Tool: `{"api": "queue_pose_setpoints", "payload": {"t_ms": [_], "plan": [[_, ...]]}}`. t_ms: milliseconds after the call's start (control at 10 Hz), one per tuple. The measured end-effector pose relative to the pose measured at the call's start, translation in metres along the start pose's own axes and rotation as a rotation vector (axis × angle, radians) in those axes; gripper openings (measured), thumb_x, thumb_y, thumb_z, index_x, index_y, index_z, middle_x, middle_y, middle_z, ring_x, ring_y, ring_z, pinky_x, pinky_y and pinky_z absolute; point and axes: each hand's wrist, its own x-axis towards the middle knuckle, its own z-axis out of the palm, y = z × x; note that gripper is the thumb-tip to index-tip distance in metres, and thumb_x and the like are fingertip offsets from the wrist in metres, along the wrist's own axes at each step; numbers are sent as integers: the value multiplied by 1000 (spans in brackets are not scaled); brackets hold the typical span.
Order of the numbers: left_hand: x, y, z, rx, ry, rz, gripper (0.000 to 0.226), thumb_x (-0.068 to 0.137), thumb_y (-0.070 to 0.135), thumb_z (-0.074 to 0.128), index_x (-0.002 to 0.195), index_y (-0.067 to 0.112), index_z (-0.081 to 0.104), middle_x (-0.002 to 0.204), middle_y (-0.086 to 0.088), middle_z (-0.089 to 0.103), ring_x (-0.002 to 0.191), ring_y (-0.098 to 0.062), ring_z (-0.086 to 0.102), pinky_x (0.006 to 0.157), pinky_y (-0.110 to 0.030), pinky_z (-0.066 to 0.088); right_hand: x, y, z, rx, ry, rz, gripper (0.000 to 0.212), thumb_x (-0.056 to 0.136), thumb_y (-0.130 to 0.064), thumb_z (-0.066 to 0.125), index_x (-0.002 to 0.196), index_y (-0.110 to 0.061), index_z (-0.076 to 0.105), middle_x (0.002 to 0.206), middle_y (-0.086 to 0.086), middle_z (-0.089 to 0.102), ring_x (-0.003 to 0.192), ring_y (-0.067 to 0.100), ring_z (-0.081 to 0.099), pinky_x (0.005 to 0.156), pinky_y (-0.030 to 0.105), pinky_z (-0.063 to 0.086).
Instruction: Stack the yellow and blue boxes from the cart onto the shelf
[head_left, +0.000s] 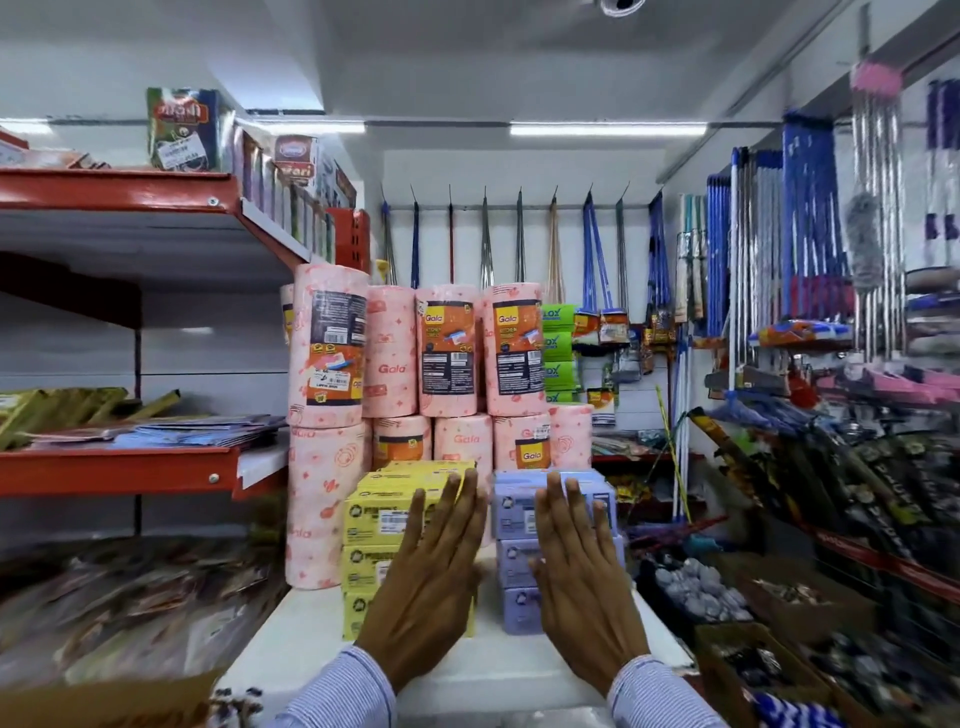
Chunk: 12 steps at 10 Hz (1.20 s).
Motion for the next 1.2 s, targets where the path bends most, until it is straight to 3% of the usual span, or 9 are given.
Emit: {"api": "queue_pose_setpoints", "payload": {"t_ms": [200, 400, 700, 1000, 1200], "plan": [[29, 31, 21, -147, 32, -10, 66, 102, 26, 35, 153, 8, -2, 164, -12, -7, 151, -26, -6, 120, -42, 4, -2, 35, 2, -51, -39, 15, 68, 97, -25, 42, 150, -9, 2, 161, 10, 0, 147, 26, -2, 114, 51, 11], [36, 39, 30, -110, 7, -24, 66, 102, 24, 34, 153, 8, -5, 164, -13, -9, 151, -27, -10, 119, -46, 5, -1, 38, 8, -73, -34, -14, 67, 97, -28, 40, 150, -8, 3, 160, 11, 2, 147, 25, -3, 114, 49, 7], [39, 45, 40, -150, 1, -68, 77, 97, 9, 48, 153, 8, -4, 164, -13, -6, 151, -27, -10, 119, -45, 3, -1, 42, 11, -41, -16, 6, 67, 98, -28, 41, 150, -8, 3, 160, 11, 4, 147, 24, -1, 115, 45, 6], [36, 46, 25, -58, 15, -18, 63, 102, 27, 30, 153, 6, 0, 164, -14, -4, 151, -28, -5, 118, -47, 9, -3, 38, 2, -45, -33, 4, 66, 99, -28, 39, 150, -8, 3, 160, 11, -1, 147, 25, -1, 114, 49, 12], [40, 45, -21, -57, 140, -61, 63, 102, 37, 23, 153, 7, 0, 164, -13, -5, 151, -27, -4, 121, -45, 0, 4, 21, -73, 73, 247, 66, 63, 97, -28, 30, 150, -6, 5, 161, 13, -2, 146, 31, 1, 117, 52, 6]]}}
